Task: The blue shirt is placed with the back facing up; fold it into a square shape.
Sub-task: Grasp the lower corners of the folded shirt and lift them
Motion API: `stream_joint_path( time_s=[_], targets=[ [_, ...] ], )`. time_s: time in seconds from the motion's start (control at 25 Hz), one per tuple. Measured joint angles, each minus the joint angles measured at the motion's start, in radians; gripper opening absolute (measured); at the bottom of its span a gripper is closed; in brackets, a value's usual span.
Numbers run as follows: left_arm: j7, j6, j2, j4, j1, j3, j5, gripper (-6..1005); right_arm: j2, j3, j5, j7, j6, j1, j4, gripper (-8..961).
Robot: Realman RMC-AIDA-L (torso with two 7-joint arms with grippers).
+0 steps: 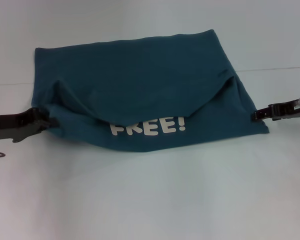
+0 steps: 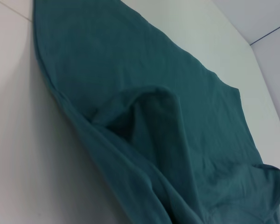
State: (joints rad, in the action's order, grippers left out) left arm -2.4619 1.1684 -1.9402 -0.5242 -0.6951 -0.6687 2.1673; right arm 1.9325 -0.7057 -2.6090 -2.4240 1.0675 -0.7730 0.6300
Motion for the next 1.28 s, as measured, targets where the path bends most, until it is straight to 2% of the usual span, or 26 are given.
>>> stream_joint_path(
  time_s=[0.12, 0.28, 0.88, 1.2, 1.28],
  targets=[
    [0.000, 0.002, -0.001, 0.001, 0.000, 0.000, -0.001, 6, 0.017, -0.003, -0.001, 0.017, -0.034, 0.000, -0.002, 721],
    [0.000, 0.002, -0.001, 0.001, 0.002, 0.000, -0.003, 6, 0.029, -0.028, -0.003, 0.025, -0.071, -0.002, -0.021, 720],
    [0.000, -0.004, -0.002, 0.000, 0.000, 0.001, -0.003, 6, 0.037, -0.057, -0.004, 0.025, -0.170, -0.019, -0.108, 717],
    [0.000, -0.004, -0.002, 0.000, 0.000, 0.006, -0.003, 5, 0.041, -0.049, 0.006, 0.016, -0.175, -0.027, -0.111, 715],
    [0.000, -0.004, -0.002, 0.000, 0.000, 0.006, -0.003, 5, 0.042, -0.049, 0.007, 0.014, -0.174, -0.028, -0.109, 673]
  ],
)
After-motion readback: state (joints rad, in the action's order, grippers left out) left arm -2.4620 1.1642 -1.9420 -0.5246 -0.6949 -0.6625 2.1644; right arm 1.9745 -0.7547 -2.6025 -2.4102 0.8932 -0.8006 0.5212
